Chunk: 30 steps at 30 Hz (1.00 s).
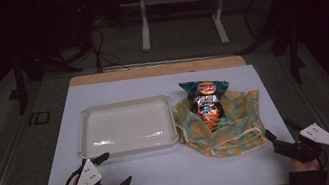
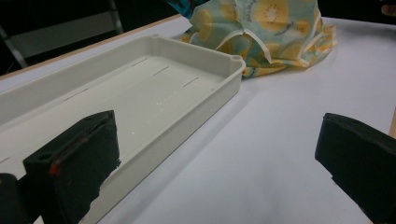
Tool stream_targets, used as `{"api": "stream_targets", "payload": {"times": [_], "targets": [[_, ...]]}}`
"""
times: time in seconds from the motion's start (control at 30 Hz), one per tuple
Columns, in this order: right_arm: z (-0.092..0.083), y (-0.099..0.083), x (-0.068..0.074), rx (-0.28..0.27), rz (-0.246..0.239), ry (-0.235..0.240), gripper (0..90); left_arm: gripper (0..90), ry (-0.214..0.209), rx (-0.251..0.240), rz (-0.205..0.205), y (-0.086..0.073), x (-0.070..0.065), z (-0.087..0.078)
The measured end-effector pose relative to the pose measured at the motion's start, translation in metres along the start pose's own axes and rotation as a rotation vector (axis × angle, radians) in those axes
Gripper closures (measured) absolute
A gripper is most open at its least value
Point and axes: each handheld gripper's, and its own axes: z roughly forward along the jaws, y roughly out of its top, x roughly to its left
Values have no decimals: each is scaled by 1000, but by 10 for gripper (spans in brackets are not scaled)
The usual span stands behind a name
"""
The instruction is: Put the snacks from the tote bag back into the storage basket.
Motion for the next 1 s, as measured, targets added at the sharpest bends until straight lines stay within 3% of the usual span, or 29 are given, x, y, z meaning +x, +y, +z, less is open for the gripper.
{"api": "stream_targets", "payload": {"times": [0.43, 0.53, 0.6, 0.7, 0.8, 0.9, 1.0], "targets": [[5, -2, 1, 31, -25, 18, 137, 3, -21, 15, 7, -2, 2, 5], [5, -1, 3, 22, -42, 43, 139, 3, -21, 11, 11, -2, 1, 4], [4, 1, 4, 0, -51, 84, 140, 3, -19, 10, 12, -2, 0, 4], [4, 3, 7, 2, -83, 82, 140, 3, -23, 6, 13, -1, 0, 4], [3, 6, 9, -34, -132, 161, 143, 3, -26, 1, 16, -1, 0, 4], [4, 9, 11, -67, -175, 339, 152, 3, -27, -2, 17, -1, 0, 4], [6, 14, 14, -53, -220, 393, 151, 3, -28, -2, 20, -1, -1, 4]]}}
